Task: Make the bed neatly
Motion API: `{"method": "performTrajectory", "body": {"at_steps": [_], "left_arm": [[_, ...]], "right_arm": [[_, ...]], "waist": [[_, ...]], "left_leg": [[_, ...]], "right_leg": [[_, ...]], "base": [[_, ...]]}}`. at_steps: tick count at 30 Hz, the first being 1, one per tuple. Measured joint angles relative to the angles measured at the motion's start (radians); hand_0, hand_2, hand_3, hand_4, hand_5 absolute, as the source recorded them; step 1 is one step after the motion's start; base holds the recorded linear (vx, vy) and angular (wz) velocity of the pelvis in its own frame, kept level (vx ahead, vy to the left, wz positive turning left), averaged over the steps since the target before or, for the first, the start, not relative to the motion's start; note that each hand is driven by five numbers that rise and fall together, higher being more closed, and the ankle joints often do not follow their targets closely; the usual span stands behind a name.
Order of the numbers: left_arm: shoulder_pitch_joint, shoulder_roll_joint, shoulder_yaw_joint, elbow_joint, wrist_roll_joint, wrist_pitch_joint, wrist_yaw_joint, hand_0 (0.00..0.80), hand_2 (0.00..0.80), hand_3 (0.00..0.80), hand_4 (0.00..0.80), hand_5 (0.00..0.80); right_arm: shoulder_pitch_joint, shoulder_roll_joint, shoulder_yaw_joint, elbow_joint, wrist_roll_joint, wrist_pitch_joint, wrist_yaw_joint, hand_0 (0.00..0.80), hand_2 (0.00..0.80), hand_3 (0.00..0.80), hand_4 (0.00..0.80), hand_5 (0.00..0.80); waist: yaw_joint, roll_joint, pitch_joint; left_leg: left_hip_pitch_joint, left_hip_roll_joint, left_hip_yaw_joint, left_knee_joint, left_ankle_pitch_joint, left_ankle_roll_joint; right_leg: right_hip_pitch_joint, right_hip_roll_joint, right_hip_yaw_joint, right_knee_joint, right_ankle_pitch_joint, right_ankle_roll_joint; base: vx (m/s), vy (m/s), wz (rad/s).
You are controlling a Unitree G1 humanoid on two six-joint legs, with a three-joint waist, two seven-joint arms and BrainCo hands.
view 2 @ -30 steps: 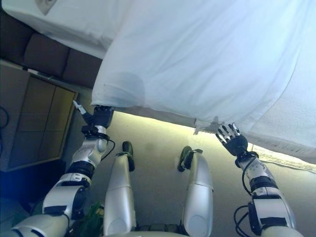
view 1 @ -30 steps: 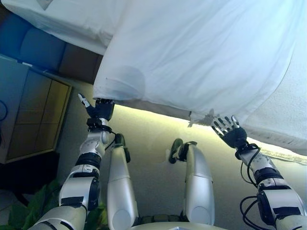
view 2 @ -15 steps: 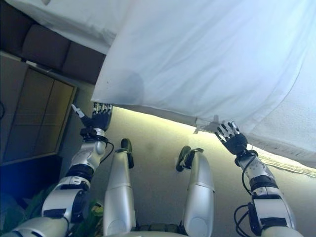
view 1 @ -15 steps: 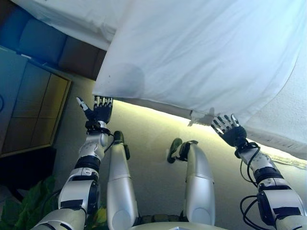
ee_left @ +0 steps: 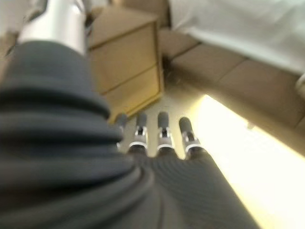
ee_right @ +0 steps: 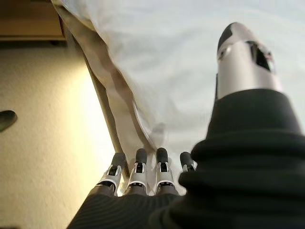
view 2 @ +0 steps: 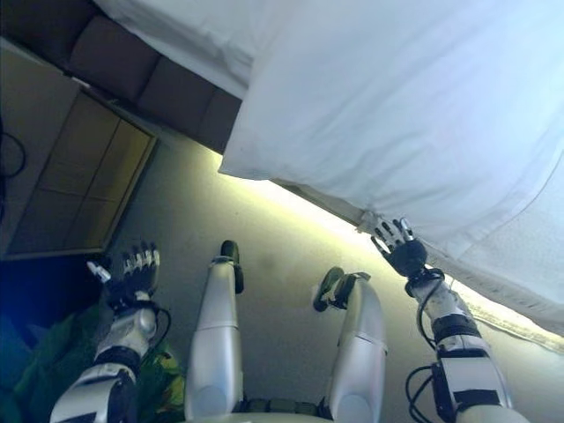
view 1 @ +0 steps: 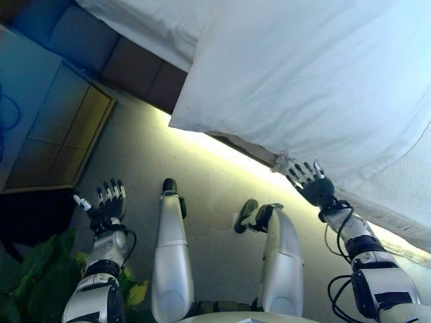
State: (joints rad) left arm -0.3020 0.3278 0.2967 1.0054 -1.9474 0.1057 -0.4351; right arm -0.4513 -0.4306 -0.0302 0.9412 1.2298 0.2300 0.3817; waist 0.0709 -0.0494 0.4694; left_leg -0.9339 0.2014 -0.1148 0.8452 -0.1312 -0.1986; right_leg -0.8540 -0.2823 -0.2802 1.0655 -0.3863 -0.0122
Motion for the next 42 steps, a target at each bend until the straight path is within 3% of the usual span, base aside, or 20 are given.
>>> {"method": "performTrajectory", "body": {"at_steps": [6, 11, 16, 22, 25, 28, 35, 39, 42], "left_arm": [[0.030, -0.006, 0.000, 0.037, 0.054, 0.031, 0.002, 0.000, 0.000, 0.000, 0.000, 0.000], [0.073, -0.002, -0.017, 0.080, 0.376, -0.011, 0.025, 0.000, 0.000, 0.000, 0.000, 0.000], [0.106, 0.012, -0.206, 0.149, 0.873, -0.108, 0.095, 0.000, 0.000, 0.000, 0.000, 0.000], [0.184, 0.016, -0.382, 0.218, 1.273, -0.142, 0.125, 0.000, 0.000, 0.000, 0.000, 0.000], [0.235, 0.020, -0.423, 0.237, 1.412, -0.127, 0.133, 0.000, 0.000, 0.000, 0.000, 0.000], [0.267, 0.022, -0.425, 0.255, 1.495, -0.092, 0.136, 0.000, 0.000, 0.000, 0.000, 0.000], [0.290, 0.012, -0.451, 0.304, 1.590, -0.041, 0.130, 0.000, 0.000, 0.000, 0.000, 0.000], [0.295, -0.015, -0.454, 0.313, 1.612, -0.024, 0.125, 0.000, 0.000, 0.000, 0.000, 0.000], [0.305, -0.051, -0.454, 0.346, 1.608, -0.002, 0.127, 0.000, 0.000, 0.000, 0.000, 0.000]], "right_arm": [[0.052, 0.063, -0.003, -0.004, 0.000, -0.008, -0.001, 0.000, 0.000, 0.000, 0.000, 0.000], [0.135, 0.083, -0.002, -0.025, -0.003, -0.009, 0.006, 0.000, 0.000, 0.000, 0.000, 0.000], [0.197, 0.083, 0.006, -0.009, -0.089, -0.012, 0.034, 0.000, 0.000, 0.000, 0.000, 0.000], [0.314, 0.060, 0.047, 0.100, -0.238, -0.005, 0.090, 0.000, 0.000, 0.000, 0.000, 0.000], [0.393, 0.064, 0.058, 0.153, -0.311, -0.003, 0.111, 0.000, 0.000, 0.000, 0.000, 0.000], [0.446, 0.086, 0.065, 0.207, -0.373, -0.008, 0.112, 0.000, 0.000, 0.000, 0.000, 0.000], [0.496, 0.155, 0.059, 0.307, -0.390, -0.038, 0.095, 0.000, 0.000, 0.000, 0.000, 0.000], [0.520, 0.178, 0.038, 0.330, -0.365, -0.112, 0.026, 0.000, 0.000, 0.000, 0.000, 0.000], [0.523, 0.181, -0.001, 0.366, -0.373, -0.123, -0.054, 0.000, 0.000, 0.000, 0.000, 0.000]], "waist": [[-0.003, -0.013, -0.006], [-0.007, -0.031, -0.028], [-0.029, -0.028, -0.104], [-0.059, 0.027, -0.268], [-0.084, 0.042, -0.347], [-0.093, 0.039, -0.397], [-0.136, 0.044, -0.463], [-0.154, 0.051, -0.483], [-0.168, 0.055, -0.485]], "left_leg": [[0.120, 0.001, 0.026, -0.083, 0.008, 0.012], [0.259, 0.005, 0.072, -0.186, 0.014, 0.019], [0.419, 0.001, 0.138, -0.340, 0.049, 0.033], [0.686, -0.022, 0.241, -0.618, 0.111, 0.062], [0.793, -0.042, 0.281, -0.732, 0.134, 0.068], [0.889, -0.058, 0.326, -0.824, 0.155, 0.070], [1.000, -0.066, 0.366, -0.932, 0.184, 0.063], [1.019, -0.067, 0.389, -0.932, 0.182, 0.062], [1.050, -0.066, 0.412, -0.933, 0.174, 0.065]], "right_leg": [[0.120, 0.020, 0.004, -0.101, 0.027, 0.023], [0.243, 0.033, 0.011, -0.215, 0.059, 0.045], [0.384, 0.046, 0.015, -0.390, 0.120, 0.074], [0.643, 0.081, 0.023, -0.754, 0.266, 0.124], [0.754, 0.089, 0.030, -0.920, 0.335, 0.144], [0.826, 0.093, 0.054, -1.019, 0.374, 0.154], [0.900, 0.105, 0.078, -1.096, 0.400, 0.159], [0.916, 0.108, 0.101, -1.124, 0.421, 0.159], [0.933, 0.111, 0.121, -1.135, 0.428, 0.159]], "base": [[0.097, -0.069, 0.02], [0.125, -0.059, -0.08], [0.178, -0.010, -0.12], [0.195, -0.003, -0.22], [0.228, -0.001, -0.21], [0.155, -0.003, -0.28], [0.061, 0.009, -0.17], [0.046, -0.005, -0.15], [0.066, -0.019, -0.20]]}}
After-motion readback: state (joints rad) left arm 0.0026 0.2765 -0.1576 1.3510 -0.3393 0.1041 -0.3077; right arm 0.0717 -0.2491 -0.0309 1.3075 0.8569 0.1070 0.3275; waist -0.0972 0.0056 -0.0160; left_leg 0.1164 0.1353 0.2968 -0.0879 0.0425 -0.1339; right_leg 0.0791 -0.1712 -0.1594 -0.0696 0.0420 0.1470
